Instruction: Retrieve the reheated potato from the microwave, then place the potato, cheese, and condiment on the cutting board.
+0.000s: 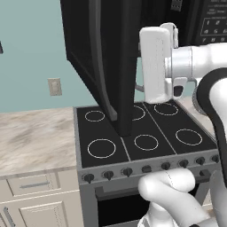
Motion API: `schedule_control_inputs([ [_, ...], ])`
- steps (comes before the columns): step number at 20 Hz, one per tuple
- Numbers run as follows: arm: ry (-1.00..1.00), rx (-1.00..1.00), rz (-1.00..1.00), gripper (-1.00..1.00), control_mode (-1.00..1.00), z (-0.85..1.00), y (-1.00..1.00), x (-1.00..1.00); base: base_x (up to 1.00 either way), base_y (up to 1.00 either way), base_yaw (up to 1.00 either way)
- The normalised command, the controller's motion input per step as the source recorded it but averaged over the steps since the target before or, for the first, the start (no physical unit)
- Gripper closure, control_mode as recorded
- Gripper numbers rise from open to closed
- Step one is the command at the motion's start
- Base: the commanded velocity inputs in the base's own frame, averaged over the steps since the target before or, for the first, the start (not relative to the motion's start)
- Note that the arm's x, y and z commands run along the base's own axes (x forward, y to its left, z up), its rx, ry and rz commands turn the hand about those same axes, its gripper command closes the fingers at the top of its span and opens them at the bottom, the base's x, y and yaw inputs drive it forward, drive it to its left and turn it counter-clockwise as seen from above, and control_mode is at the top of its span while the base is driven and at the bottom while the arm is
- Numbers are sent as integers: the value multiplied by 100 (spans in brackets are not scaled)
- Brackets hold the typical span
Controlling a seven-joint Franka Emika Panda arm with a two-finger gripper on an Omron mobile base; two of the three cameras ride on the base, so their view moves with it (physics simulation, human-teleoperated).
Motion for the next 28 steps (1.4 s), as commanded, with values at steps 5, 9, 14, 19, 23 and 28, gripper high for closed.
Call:
schedule_control_inputs([
  [5,-12,0,-1,-100,-100,4,-63,-2,0,0,0],
  [9,-32,-4,0,-100,-100,0,-52,0,0,0,0],
  [14,-35,-9,0,-100,-100,0,-56,3,0,0,0],
  [19,-9,-10,-7,-100,-100,0,-45,23,0,0,0],
  [23,-6,-17,-2,-100,-100,0,-34,24,0,0,0],
  [28,-1,-26,-6,-100,-100,0,-21,26,0,0,0],
])
